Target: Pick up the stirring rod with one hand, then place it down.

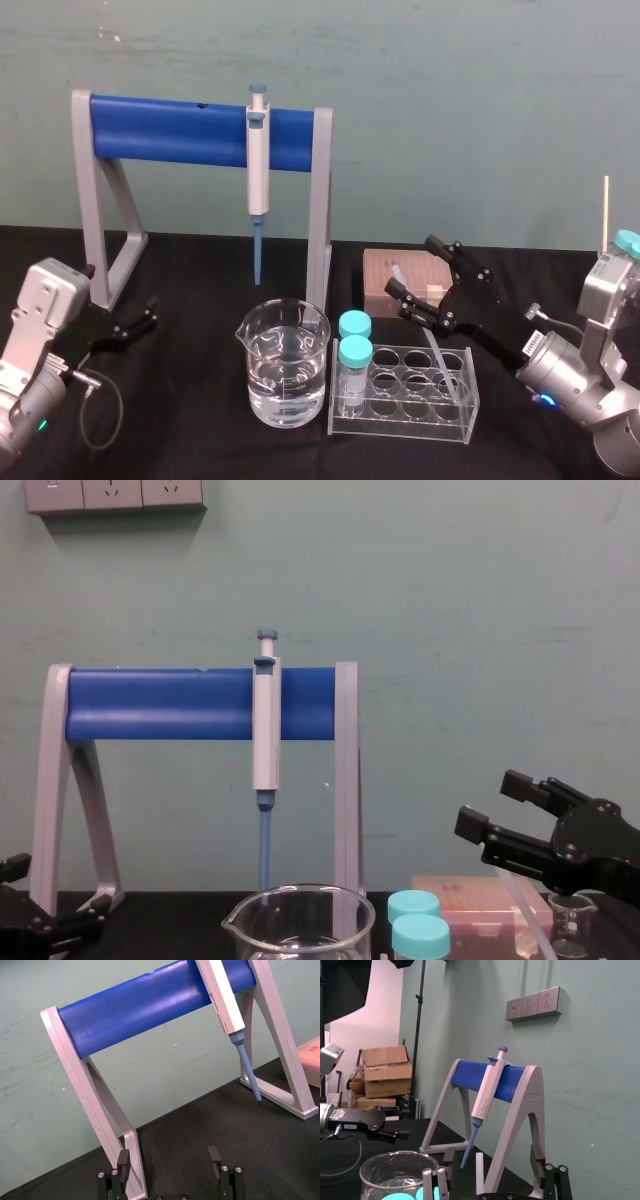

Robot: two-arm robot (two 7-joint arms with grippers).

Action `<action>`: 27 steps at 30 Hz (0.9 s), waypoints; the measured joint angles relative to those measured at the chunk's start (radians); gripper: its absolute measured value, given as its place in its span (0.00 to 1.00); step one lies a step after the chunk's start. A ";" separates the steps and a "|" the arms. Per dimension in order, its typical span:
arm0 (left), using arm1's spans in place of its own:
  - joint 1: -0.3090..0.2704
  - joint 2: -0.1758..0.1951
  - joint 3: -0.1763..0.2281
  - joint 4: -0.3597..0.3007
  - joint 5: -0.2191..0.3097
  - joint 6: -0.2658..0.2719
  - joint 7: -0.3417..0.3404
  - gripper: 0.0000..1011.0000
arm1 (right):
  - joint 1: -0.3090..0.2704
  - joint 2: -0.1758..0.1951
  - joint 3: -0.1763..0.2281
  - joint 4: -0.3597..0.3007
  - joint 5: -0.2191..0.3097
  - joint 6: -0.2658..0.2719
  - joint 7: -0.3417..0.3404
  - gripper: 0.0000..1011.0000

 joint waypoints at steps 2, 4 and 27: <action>0.000 0.000 0.000 0.000 0.000 0.000 0.000 0.99 | 0.000 0.000 0.000 0.000 0.000 0.000 0.000 0.97; 0.000 0.000 0.000 0.000 0.000 0.000 0.000 0.99 | 0.000 0.000 0.000 0.000 0.000 0.000 0.000 0.99; 0.000 0.000 0.000 0.000 0.000 0.000 0.000 0.99 | -0.039 0.013 0.029 -0.103 -0.055 -0.039 -0.095 0.99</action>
